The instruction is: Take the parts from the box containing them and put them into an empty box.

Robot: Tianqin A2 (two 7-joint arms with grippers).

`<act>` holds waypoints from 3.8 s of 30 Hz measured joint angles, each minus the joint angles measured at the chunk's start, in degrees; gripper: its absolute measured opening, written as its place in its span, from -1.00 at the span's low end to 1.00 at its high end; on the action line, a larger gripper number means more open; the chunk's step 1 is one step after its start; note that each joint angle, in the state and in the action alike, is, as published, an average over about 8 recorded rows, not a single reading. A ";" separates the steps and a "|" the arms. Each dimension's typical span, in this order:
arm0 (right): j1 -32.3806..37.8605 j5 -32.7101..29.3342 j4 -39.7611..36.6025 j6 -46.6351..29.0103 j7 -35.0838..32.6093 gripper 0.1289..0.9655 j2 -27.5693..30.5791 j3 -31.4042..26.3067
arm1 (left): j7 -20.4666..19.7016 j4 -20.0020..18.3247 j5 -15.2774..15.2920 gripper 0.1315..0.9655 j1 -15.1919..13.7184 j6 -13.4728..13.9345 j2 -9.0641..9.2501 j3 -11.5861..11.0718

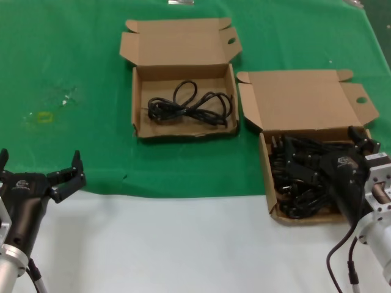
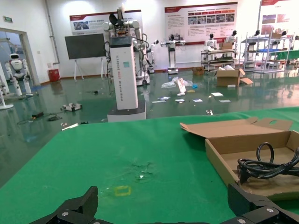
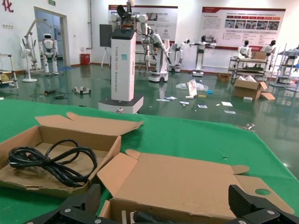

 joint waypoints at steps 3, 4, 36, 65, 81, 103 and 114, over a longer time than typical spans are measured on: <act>0.00 0.00 0.00 0.00 0.00 1.00 0.00 0.00 | 0.00 0.00 0.00 1.00 0.00 0.00 0.00 0.00; 0.00 0.00 0.00 0.00 0.00 1.00 0.00 0.00 | 0.00 0.00 0.00 1.00 0.00 0.00 0.00 0.00; 0.00 0.00 0.00 0.00 0.00 1.00 0.00 0.00 | 0.00 0.00 0.00 1.00 0.00 0.00 0.00 0.00; 0.00 0.00 0.00 0.00 0.00 1.00 0.00 0.00 | 0.00 0.00 0.00 1.00 0.00 0.00 0.00 0.00; 0.00 0.00 0.00 0.00 0.00 1.00 0.00 0.00 | 0.00 0.00 0.00 1.00 0.00 0.00 0.00 0.00; 0.00 0.00 0.00 0.00 0.00 1.00 0.00 0.00 | 0.00 0.00 0.00 1.00 0.00 0.00 0.00 0.00; 0.00 0.00 0.00 0.00 0.00 1.00 0.00 0.00 | 0.00 0.00 0.00 1.00 0.00 0.00 0.00 0.00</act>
